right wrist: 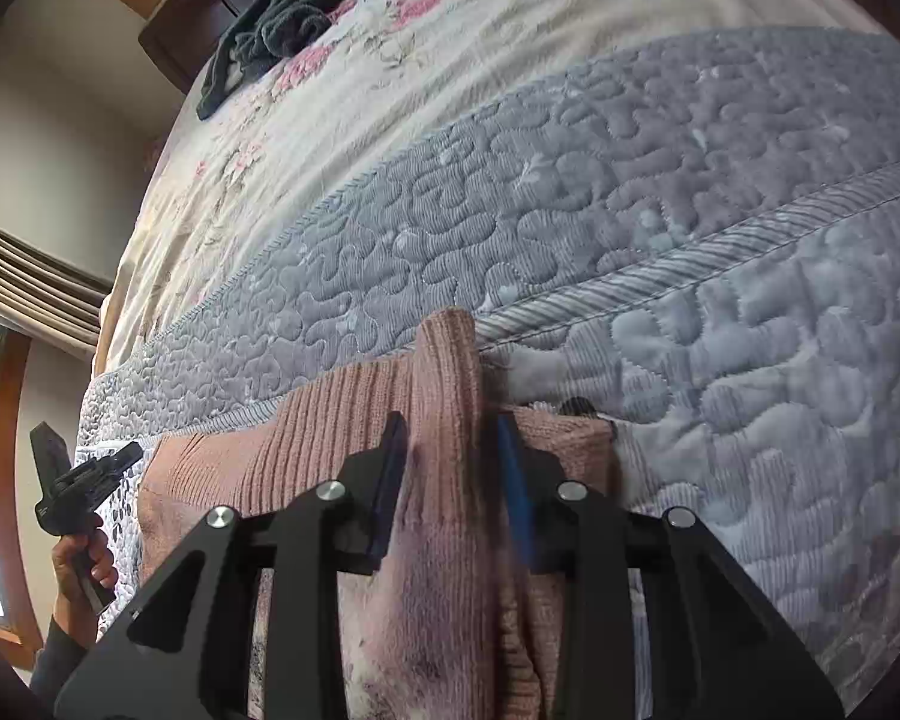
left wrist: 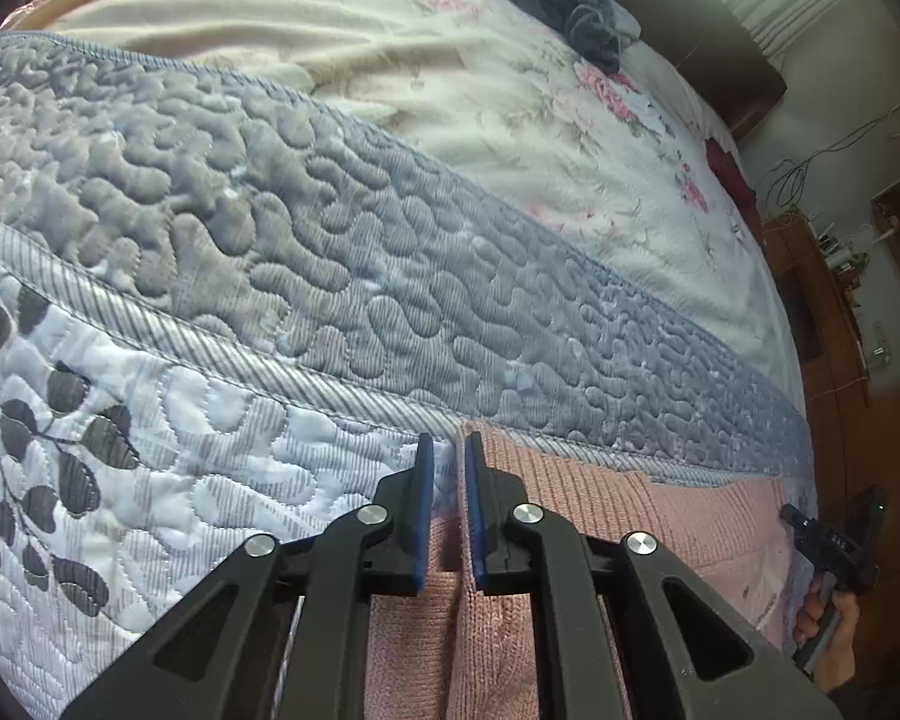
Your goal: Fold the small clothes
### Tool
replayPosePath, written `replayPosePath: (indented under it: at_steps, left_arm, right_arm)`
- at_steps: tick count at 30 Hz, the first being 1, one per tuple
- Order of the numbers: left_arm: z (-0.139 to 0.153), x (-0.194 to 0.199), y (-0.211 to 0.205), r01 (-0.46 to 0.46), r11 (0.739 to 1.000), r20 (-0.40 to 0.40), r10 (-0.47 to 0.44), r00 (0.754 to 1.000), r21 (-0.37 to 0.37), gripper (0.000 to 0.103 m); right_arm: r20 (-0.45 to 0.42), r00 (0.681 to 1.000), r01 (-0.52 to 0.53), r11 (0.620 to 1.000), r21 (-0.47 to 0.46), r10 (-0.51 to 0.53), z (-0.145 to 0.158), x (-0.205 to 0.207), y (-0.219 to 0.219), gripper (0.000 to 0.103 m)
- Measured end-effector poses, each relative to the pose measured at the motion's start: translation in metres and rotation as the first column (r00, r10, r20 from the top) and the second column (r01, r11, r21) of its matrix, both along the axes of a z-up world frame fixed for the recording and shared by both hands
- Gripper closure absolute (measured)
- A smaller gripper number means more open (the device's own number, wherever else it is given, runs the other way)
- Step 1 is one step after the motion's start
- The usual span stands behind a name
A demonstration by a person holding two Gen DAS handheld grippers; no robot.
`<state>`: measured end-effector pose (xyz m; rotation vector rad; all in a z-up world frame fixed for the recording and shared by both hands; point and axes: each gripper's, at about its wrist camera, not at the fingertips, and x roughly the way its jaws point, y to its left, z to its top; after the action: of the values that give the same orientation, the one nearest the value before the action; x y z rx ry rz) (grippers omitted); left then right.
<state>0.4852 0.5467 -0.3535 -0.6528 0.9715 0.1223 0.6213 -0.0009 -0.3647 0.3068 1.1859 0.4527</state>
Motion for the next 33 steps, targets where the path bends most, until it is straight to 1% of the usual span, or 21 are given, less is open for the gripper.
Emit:
replayPosePath:
  at_steps: [2,4,5,7,8,9,10,11,12,13,14,15,17,19,22,23,25,27,28,30,33]
  left_arm:
    - [0.022,-0.017,-0.011,0.06,0.998,0.097,-0.056,0.994,-0.036,0.091]
    - [0.023,-0.025,-0.031,0.172,0.979,0.124,-0.157,0.98,-0.112,0.09]
    - [0.015,-0.024,-0.043,0.209,0.972,0.086,-0.2,0.976,-0.105,0.088]
    - [-0.015,-0.02,-0.053,0.223,0.973,-0.054,-0.226,0.973,-0.059,0.089]
    - [-0.03,-0.021,-0.05,0.207,0.977,-0.106,-0.212,0.971,-0.058,0.094]
    - [-0.036,-0.024,-0.043,0.19,0.978,-0.103,-0.198,0.975,-0.084,0.095]
    - [-0.033,-0.028,-0.036,0.164,0.98,-0.098,-0.175,0.98,-0.109,0.097]
    - [-0.023,-0.033,-0.03,0.145,0.981,-0.076,-0.156,0.985,-0.126,0.087]
    - [-0.011,-0.039,-0.025,0.144,0.981,-0.039,-0.15,0.988,-0.133,0.072]
    - [0.002,-0.047,-0.021,0.149,0.981,-0.002,-0.15,0.989,-0.123,0.037]
    - [0.014,-0.056,-0.017,0.146,0.984,0.029,-0.144,0.989,-0.1,0.022]
    - [0.021,-0.065,-0.011,0.14,0.986,0.04,-0.137,0.99,-0.087,0.019]
    - [0.018,-0.074,0.007,0.124,0.984,0.008,-0.124,0.992,-0.132,0.016]
    - [0.001,-0.077,0.022,0.093,0.975,-0.069,-0.109,0.992,-0.204,0.016]
    - [-0.027,-0.081,0.024,0.098,0.944,-0.135,-0.147,0.98,-0.315,0.016]
    - [-0.034,-0.079,0.023,0.105,0.934,-0.137,-0.16,0.978,-0.343,0.016]
    - [-0.039,-0.077,0.023,0.105,0.921,-0.135,-0.167,0.977,-0.376,0.016]
    - [-0.044,-0.072,0.028,0.101,0.907,-0.126,-0.166,0.978,-0.408,0.016]
    - [-0.046,-0.069,0.031,0.102,0.902,-0.122,-0.168,0.978,-0.42,0.016]
    - [-0.048,-0.061,0.033,0.117,0.896,-0.118,-0.184,0.976,-0.427,0.016]
    - [-0.048,-0.05,0.031,0.158,0.887,-0.101,-0.222,0.97,-0.433,0.016]
  right_arm:
    - [0.078,0.997,-0.011,0.998,0.057,0.007,0.019,-0.027,-0.012,0.067]
    - [0.089,0.995,-0.045,0.996,0.078,0.038,0.021,-0.052,-0.016,0.066]
    - [0.067,0.996,-0.058,0.995,0.077,0.053,0.013,-0.058,-0.016,0.066]
    - [0.004,0.997,-0.08,0.996,0.036,0.08,-0.01,-0.061,-0.012,0.069]
    - [-0.001,0.997,-0.081,0.996,0.029,0.081,-0.016,-0.061,-0.014,0.076]
    - [-0.006,0.998,-0.061,0.998,0.022,0.061,-0.015,-0.061,-0.018,0.082]
    - [-0.015,1.0,-0.026,1.0,0.012,0.026,-0.008,-0.063,-0.022,0.082]
    - [-0.002,1.0,-0.001,1.0,-0.015,0.001,0.003,-0.069,-0.024,0.07]
    - [0.044,0.999,-0.012,0.999,-0.05,0.014,0.019,-0.08,-0.021,0.058]
    - [0.11,0.991,-0.065,0.994,-0.09,0.075,0.037,-0.098,-0.011,0.054]
    - [0.168,0.974,-0.126,0.98,-0.156,0.152,0.051,-0.121,0.005,0.042]
    - [0.219,0.945,-0.19,0.954,-0.233,0.242,0.062,-0.149,0.026,0.029]
    - [0.277,0.857,-0.323,0.872,-0.369,0.434,0.067,-0.215,0.075,0.018]
    - [0.277,0.728,-0.457,0.746,-0.484,0.627,0.055,-0.285,0.13,0.017]
    - [0.296,0.537,-0.519,0.585,-0.623,0.79,0.037,-0.363,0.201,0.018]
    - [0.295,0.489,-0.535,0.55,-0.642,0.821,0.032,-0.379,0.222,0.019]
    - [0.275,0.422,-0.534,0.483,-0.694,0.864,0.019,-0.402,0.26,0.019]
    - [0.249,0.379,-0.467,0.416,-0.78,0.891,0.001,-0.409,0.29,0.02]
    - [0.23,0.373,-0.445,0.391,-0.806,0.899,-0.007,-0.408,0.302,0.022]
    - [0.189,0.377,-0.414,0.347,-0.842,0.907,-0.02,-0.4,0.321,0.03]
    - [0.172,0.379,-0.337,0.309,-0.889,0.909,-0.033,-0.388,0.336,0.03]
